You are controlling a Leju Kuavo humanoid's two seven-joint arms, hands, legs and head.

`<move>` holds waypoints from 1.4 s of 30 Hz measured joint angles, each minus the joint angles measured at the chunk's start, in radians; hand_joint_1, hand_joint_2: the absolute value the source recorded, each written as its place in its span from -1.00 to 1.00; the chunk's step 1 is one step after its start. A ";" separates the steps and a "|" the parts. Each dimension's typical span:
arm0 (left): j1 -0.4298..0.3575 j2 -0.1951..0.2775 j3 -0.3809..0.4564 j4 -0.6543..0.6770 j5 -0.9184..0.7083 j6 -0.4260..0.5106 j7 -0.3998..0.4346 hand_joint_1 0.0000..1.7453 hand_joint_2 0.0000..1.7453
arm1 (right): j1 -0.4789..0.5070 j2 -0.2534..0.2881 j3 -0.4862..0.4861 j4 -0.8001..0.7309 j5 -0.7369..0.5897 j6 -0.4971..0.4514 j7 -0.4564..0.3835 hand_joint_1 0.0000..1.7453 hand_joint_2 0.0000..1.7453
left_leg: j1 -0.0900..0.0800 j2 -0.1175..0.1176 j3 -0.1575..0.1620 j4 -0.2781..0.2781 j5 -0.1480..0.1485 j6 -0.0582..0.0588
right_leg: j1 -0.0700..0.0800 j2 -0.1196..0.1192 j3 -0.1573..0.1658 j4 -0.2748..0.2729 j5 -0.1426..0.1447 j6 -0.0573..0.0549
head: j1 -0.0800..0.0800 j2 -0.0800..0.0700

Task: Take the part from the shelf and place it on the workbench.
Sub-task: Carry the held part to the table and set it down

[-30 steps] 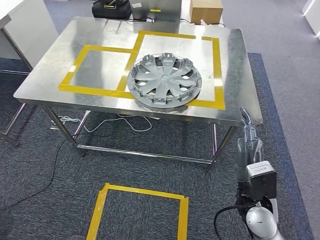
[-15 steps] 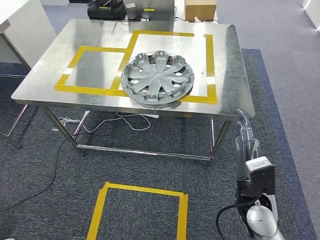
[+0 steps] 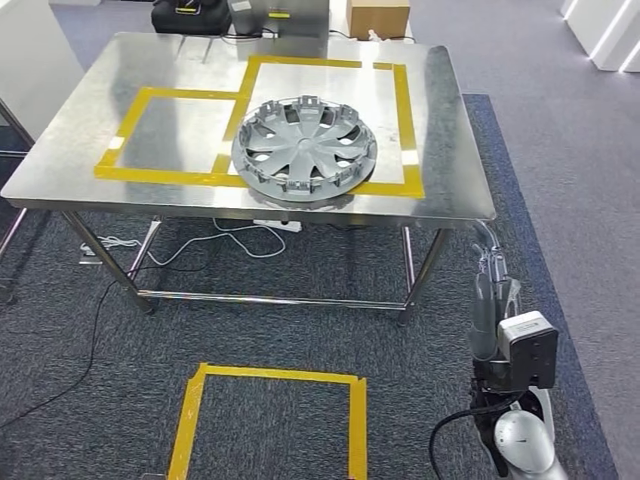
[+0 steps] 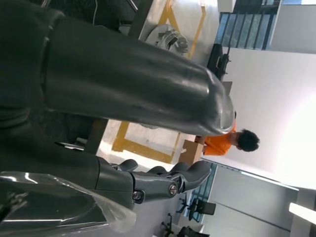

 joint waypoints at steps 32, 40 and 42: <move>0.013 0.011 0.037 -0.013 0.042 0.015 0.004 -1.00 -1.00 | 0.202 0.003 -0.184 -0.022 -0.047 0.010 -0.006 -1.00 -1.00 | 0.003 0.018 0.018 -0.003 -0.013 -0.003 | 0.003 -0.026 0.048 -0.106 0.048 0.003 | 0.012 0.000; 0.019 0.019 0.057 -0.033 0.054 0.020 0.012 -1.00 -1.00 | 0.257 0.033 -0.269 -0.039 -0.048 0.023 -0.009 -1.00 -1.00 | -0.002 0.009 -0.004 0.078 -0.078 -0.040 | 0.004 -0.018 0.112 -0.231 0.083 -0.040 | 0.009 0.000; 0.021 0.019 0.063 -0.034 0.055 0.020 0.014 -1.00 -1.00 | 0.259 0.040 -0.276 -0.040 -0.047 0.023 -0.008 -1.00 -1.00 | 0.000 -0.020 -0.061 0.214 -0.148 -0.044 | 0.005 -0.001 0.110 -0.231 0.084 -0.047 | 0.008 0.000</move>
